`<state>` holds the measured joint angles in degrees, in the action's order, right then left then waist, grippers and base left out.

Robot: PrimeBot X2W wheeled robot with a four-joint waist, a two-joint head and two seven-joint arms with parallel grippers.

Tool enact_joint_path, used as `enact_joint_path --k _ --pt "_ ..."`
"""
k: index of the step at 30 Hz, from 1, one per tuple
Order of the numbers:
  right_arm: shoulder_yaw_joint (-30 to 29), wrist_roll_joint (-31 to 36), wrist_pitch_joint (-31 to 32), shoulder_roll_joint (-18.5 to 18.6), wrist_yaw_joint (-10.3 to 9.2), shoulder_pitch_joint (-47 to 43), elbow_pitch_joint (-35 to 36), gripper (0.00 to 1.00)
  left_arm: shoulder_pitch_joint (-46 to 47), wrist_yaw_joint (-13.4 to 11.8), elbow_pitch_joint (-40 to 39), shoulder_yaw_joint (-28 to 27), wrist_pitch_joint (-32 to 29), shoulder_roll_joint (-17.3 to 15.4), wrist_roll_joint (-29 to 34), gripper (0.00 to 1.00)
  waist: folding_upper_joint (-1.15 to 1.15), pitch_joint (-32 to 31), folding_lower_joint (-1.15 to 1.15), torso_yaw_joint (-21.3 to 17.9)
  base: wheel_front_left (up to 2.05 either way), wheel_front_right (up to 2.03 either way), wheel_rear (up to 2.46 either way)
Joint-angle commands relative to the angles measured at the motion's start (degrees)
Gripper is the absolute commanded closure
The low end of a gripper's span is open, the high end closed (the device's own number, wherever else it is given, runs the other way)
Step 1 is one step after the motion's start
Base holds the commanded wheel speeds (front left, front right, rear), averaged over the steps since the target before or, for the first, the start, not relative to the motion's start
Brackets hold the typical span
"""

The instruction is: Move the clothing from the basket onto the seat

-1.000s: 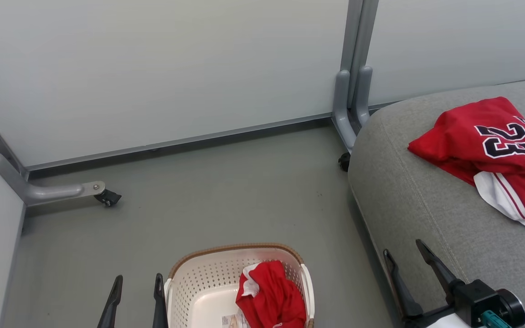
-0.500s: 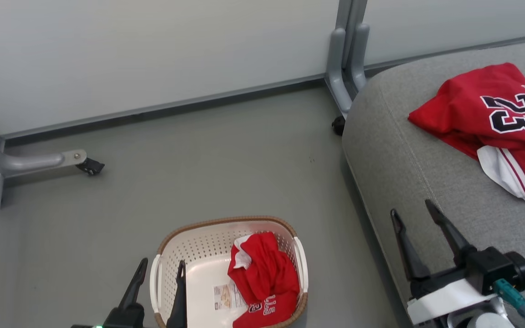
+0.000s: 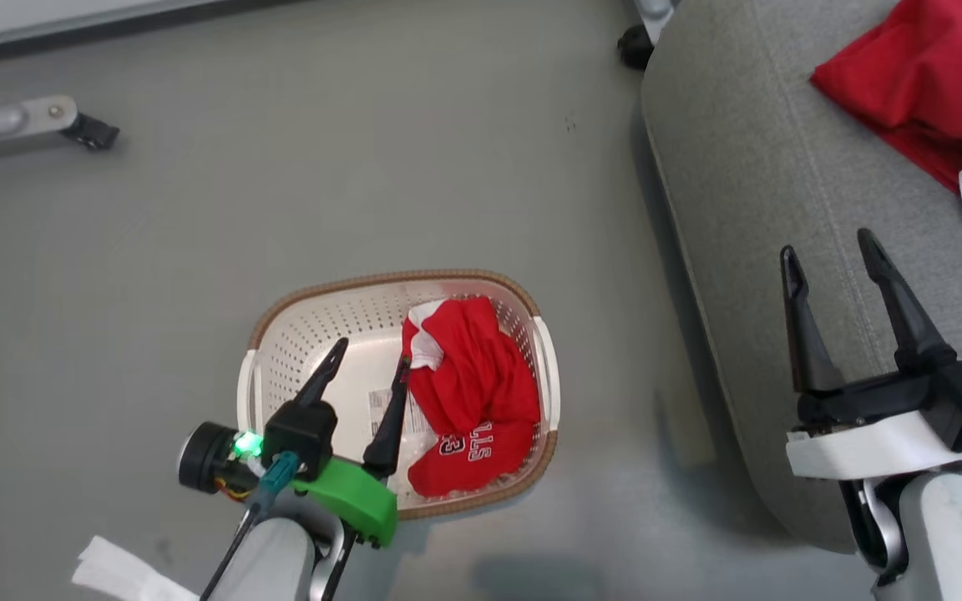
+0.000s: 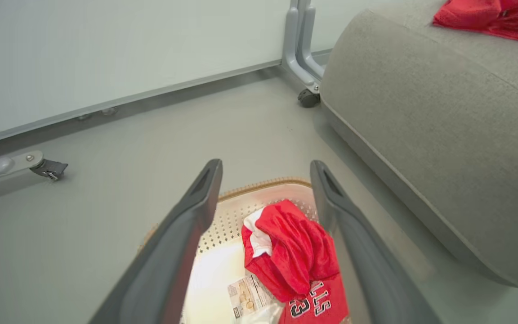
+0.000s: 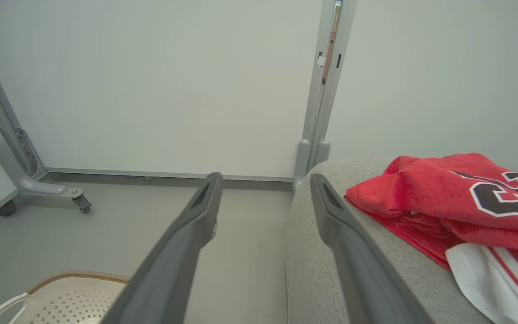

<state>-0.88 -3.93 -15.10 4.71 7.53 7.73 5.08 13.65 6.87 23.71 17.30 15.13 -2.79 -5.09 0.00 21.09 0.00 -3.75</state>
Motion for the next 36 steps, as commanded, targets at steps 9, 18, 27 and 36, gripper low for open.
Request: enact_joint_path --k 9,18,27,36 --pt "0.2 3.4 -0.1 0.5 -0.08 7.4 4.2 0.0 18.3 0.6 19.2 13.2 -0.1 -0.6 -8.5 0.0 0.0 19.7 0.0 -0.5 0.0 0.0 0.0" --pt "3.0 6.5 -0.1 0.9 -0.08 11.8 8.3 0.0 33.5 0.7 31.5 22.5 -5.4 -0.5 -22.4 0.0 0.0 27.9 0.0 -2.0 0.0 0.0 0.0" --pt "1.8 5.2 -0.1 -0.3 -0.08 14.2 11.2 0.0 42.4 0.7 36.9 27.6 -9.9 -0.9 -30.4 0.0 0.0 34.0 0.0 -3.5 0.0 0.0 0.0" --pt "1.6 5.2 -0.1 -0.9 -0.08 15.9 15.2 0.0 49.5 0.6 40.1 31.1 -11.4 -1.5 -34.5 0.0 0.0 40.8 0.0 -3.9 0.0 0.0 0.0"
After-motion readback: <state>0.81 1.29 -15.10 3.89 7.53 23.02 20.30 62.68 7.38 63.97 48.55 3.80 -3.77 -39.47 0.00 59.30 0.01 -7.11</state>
